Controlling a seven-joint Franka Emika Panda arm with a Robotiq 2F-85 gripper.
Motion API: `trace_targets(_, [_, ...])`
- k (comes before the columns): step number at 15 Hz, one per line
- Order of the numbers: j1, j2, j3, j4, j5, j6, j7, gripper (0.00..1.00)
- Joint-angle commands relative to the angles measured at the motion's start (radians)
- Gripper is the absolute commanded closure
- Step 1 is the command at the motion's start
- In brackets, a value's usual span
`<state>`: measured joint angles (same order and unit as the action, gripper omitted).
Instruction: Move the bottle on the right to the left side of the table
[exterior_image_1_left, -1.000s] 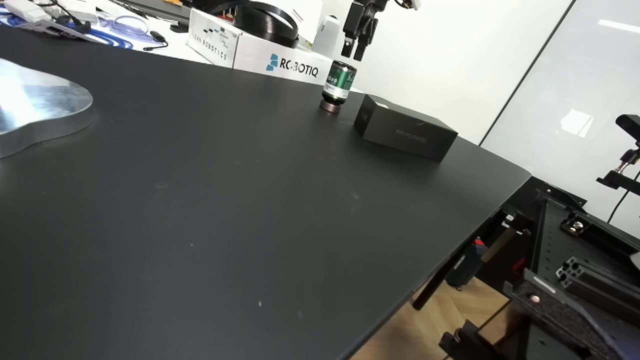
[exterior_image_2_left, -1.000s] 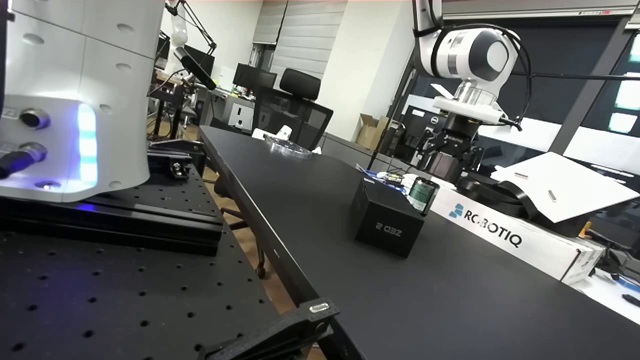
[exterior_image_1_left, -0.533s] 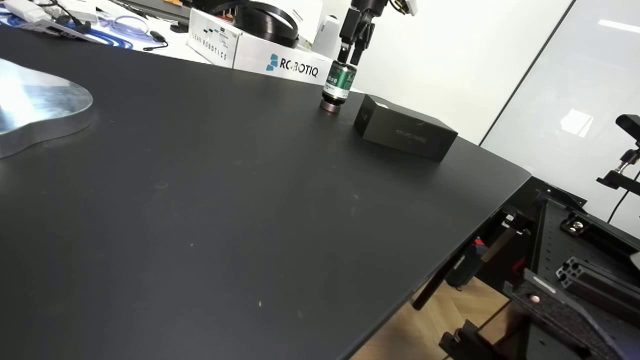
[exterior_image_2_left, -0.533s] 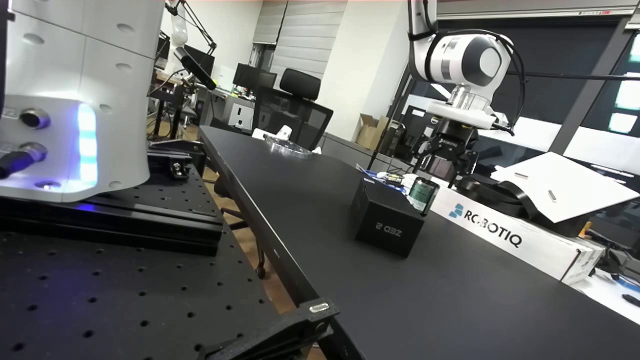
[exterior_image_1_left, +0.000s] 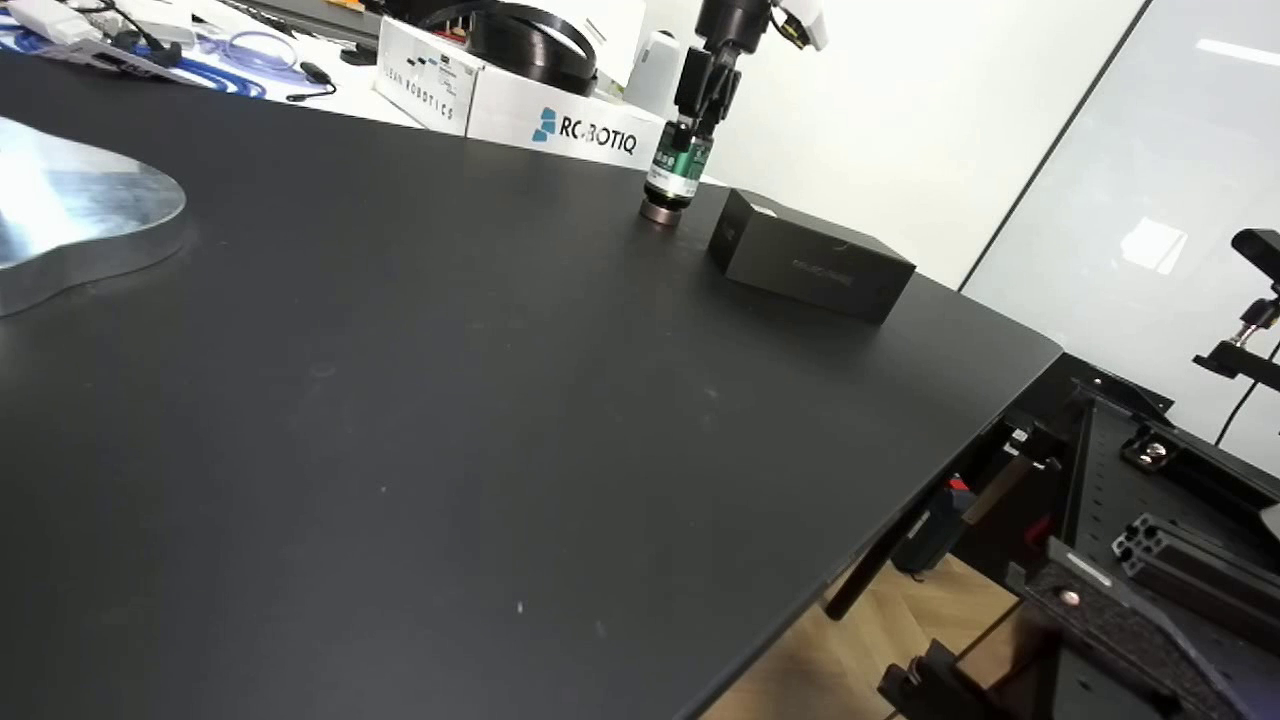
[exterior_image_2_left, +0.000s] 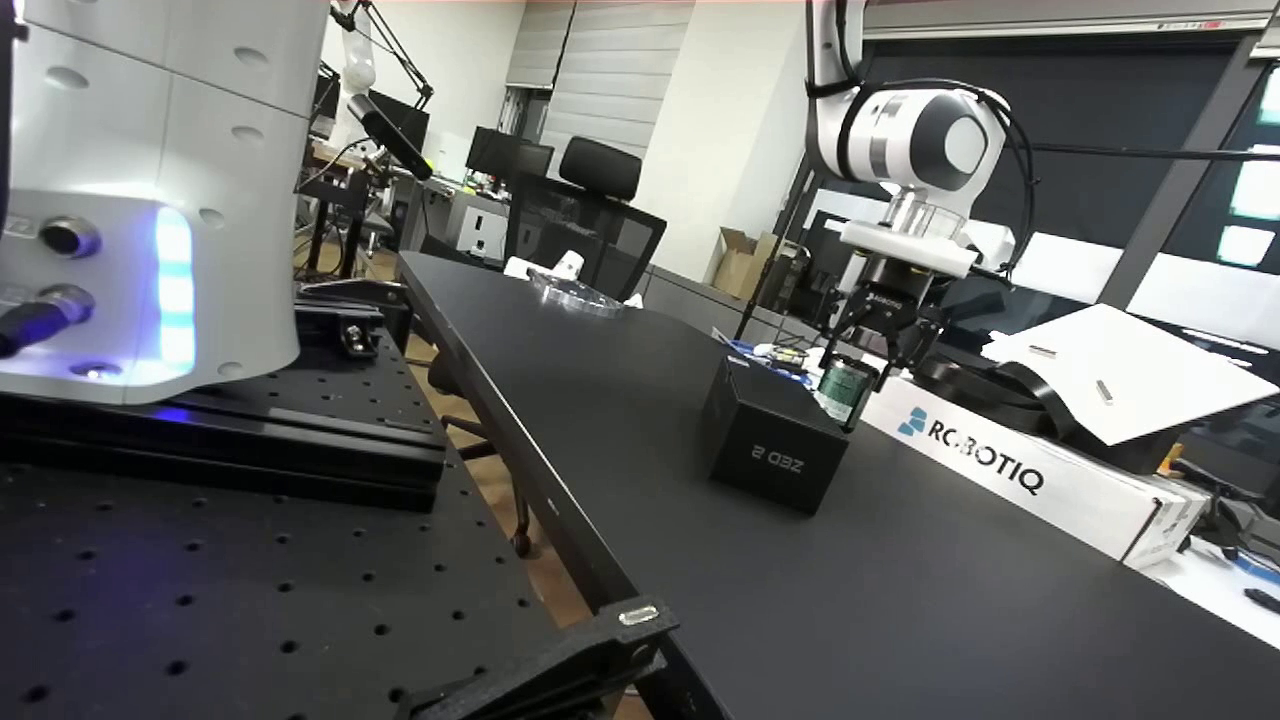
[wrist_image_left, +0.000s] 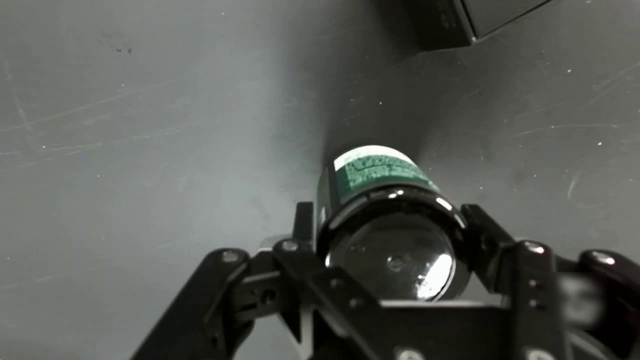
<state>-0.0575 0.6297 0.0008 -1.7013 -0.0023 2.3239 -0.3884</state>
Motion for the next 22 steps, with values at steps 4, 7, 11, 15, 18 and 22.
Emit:
trace_targets(4, [0.025, -0.075, 0.039, -0.04, -0.021, -0.008, 0.057, 0.55])
trace_targets(7, [0.051, -0.138, 0.059, -0.06, -0.026, 0.009, 0.055, 0.55])
trace_targets(11, [0.123, -0.188, 0.071, -0.091, -0.097, 0.012, 0.066, 0.55])
trace_targets(15, [0.223, -0.208, 0.096, -0.116, -0.205, -0.034, 0.119, 0.55])
trace_targets(18, [0.29, -0.201, 0.125, -0.135, -0.249, -0.056, 0.155, 0.55])
trace_targets(22, [0.347, -0.183, 0.193, -0.148, -0.218, -0.106, 0.142, 0.55])
